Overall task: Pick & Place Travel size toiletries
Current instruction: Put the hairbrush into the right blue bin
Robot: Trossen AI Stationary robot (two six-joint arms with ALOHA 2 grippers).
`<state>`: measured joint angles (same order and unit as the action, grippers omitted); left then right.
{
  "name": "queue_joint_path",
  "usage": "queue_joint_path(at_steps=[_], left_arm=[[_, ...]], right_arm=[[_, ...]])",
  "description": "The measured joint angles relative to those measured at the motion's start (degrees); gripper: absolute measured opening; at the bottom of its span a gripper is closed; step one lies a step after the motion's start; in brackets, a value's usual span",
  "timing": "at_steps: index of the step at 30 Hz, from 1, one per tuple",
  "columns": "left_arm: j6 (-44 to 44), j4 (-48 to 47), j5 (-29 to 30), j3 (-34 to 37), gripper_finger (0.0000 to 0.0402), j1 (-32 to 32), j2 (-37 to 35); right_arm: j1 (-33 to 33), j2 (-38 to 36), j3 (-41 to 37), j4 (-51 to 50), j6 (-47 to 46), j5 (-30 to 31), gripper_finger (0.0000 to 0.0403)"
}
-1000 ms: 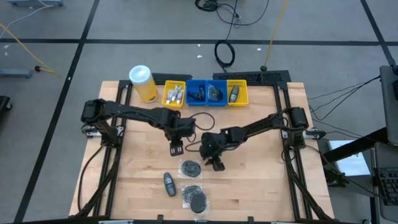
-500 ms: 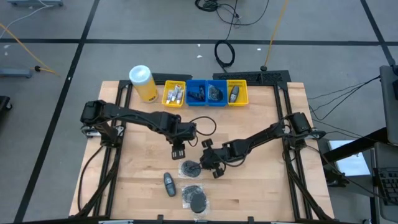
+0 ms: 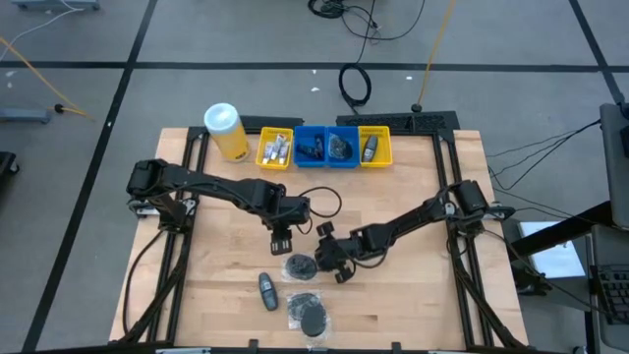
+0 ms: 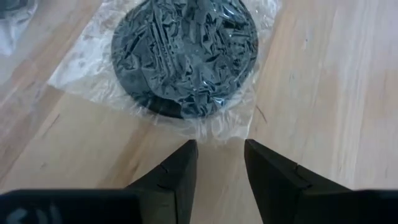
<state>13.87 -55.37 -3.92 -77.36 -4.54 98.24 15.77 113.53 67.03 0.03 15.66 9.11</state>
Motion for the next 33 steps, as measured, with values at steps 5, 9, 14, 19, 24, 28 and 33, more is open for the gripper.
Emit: queue_joint_path(at_steps=[5, 9, 14, 19, 24, 28, 33], left_arm=[[0.02, 0.0, 0.0, 0.0, 0.0157, -0.42, 0.01], [-0.02, 0.18, 0.0, 0.0, 0.0157, -0.88, 0.02], [-0.04, 0.67, 0.02, 0.0, 0.0157, -1.39, 0.02], [-0.14, 1.87, 0.02, 0.0, 0.0157, -1.99, 0.02], [1.22, 1.26, -0.11, 0.0, 0.0157, -2.28, 0.02], [4.03, 2.17, -0.63, 1.61, 0.0157, -4.02, 0.02], [10.38, 5.79, -4.2, 6.57, 0.0157, -7.14, 0.07]], right_arm=[[0.16, 0.14, -0.03, 1.51, 0.7, -0.12, 0.013], [0.16, 0.2, -0.11, 2.78, 1.96, 0.04, 0.013], [0.16, 0.22, -0.11, 6.79, 3.43, 0.07, 0.0129], [0.11, 0.2, -0.11, 7.61, 4.16, 1.31, 0.0117], [0.09, 0.2, -0.11, 5.26, 4.09, 1.21, 0.0101], [0.11, 0.18, -0.11, 2.47, 3.03, 1.3, 0.0094], [0.79, 0.09, -0.11, 2.27, 2.96, 1.34, 0.0095]])
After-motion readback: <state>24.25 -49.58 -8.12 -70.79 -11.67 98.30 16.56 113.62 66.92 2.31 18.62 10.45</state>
